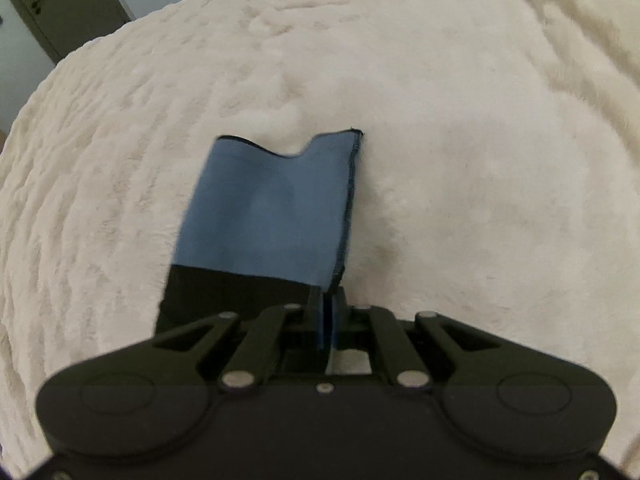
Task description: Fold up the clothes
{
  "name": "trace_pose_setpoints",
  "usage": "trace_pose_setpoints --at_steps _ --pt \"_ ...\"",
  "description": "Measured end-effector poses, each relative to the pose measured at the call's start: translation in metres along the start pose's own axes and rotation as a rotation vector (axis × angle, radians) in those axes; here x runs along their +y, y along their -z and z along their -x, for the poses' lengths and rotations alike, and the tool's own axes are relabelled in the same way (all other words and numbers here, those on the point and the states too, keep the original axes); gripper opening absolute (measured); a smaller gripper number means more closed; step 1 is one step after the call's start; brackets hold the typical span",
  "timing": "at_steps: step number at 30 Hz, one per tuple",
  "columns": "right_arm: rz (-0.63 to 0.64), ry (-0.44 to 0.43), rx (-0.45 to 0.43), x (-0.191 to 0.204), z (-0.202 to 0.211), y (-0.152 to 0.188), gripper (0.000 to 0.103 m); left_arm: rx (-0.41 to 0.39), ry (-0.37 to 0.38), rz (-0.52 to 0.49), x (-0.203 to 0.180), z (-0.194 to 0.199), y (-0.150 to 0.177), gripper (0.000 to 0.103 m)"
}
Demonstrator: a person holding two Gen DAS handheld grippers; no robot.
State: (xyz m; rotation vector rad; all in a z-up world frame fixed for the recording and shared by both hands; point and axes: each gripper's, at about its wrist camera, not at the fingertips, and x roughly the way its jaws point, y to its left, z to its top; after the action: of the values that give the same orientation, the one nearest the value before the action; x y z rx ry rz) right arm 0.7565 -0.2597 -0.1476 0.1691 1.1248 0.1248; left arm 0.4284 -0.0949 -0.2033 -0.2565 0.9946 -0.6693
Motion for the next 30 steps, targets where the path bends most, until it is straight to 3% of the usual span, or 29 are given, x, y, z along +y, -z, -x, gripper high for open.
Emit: trace_pose_setpoints --at_steps 2,3,4,5,6,10,12,13,16,18,21,23,24,25,27,29,30 --pt "0.005 0.007 -0.012 -0.005 -0.003 0.006 0.015 0.008 -0.007 0.022 0.002 -0.007 0.001 0.004" --pt "-0.009 0.024 -0.021 -0.008 0.0 0.01 0.021 0.019 -0.001 0.037 0.003 -0.01 0.002 0.016" --pt "-0.026 0.035 -0.029 -0.01 0.004 0.014 0.035 0.03 0.012 0.05 0.004 -0.013 0.001 0.037" --pt "-0.039 0.034 -0.034 -0.012 0.009 0.017 0.043 0.032 0.023 0.052 0.004 -0.013 0.001 0.048" --pt "-0.065 0.016 -0.045 -0.016 0.022 0.027 0.043 0.027 0.031 0.053 0.005 -0.006 0.002 0.057" --pt "-0.055 -0.04 -0.084 -0.019 0.075 0.063 0.044 -0.038 0.012 0.058 0.018 0.054 0.014 0.066" --pt "-0.054 -0.099 -0.101 -0.019 0.121 0.103 0.045 -0.064 -0.001 0.068 0.028 0.08 0.021 0.074" --pt "-0.051 -0.13 -0.101 -0.018 0.137 0.119 0.046 -0.075 -0.022 0.071 0.036 0.097 0.028 0.075" --pt "-0.01 -0.24 -0.121 -0.012 0.216 0.216 0.056 -0.097 -0.112 0.078 0.06 0.149 0.058 0.077" --pt "-0.001 -0.268 -0.122 -0.01 0.235 0.247 0.058 -0.069 -0.15 0.083 0.071 0.167 0.081 0.077" --pt "0.001 -0.327 -0.085 0.004 0.28 0.345 0.058 0.03 -0.168 0.11 0.081 0.184 0.132 0.077" --pt "-0.002 -0.342 -0.083 0.007 0.294 0.377 0.058 0.077 -0.192 0.093 0.08 0.19 0.157 0.077" --pt "-0.022 -0.357 -0.09 0.011 0.306 0.412 0.058 0.107 -0.214 0.074 0.079 0.193 0.172 0.077" --pt "-0.027 -0.36 -0.088 0.01 0.307 0.417 0.058 0.119 -0.23 0.061 0.077 0.194 0.183 0.077" --pt "-0.097 -0.386 -0.063 0.007 0.312 0.47 0.058 0.117 -0.255 0.045 0.074 0.195 0.194 0.076" --pt "-0.149 -0.388 -0.045 0.0 0.307 0.494 0.058 0.082 -0.296 0.029 0.07 0.195 0.201 0.058" --pt "-0.174 -0.387 -0.033 -0.002 0.303 0.503 0.058 0.064 -0.31 0.024 0.068 0.195 0.202 0.042"
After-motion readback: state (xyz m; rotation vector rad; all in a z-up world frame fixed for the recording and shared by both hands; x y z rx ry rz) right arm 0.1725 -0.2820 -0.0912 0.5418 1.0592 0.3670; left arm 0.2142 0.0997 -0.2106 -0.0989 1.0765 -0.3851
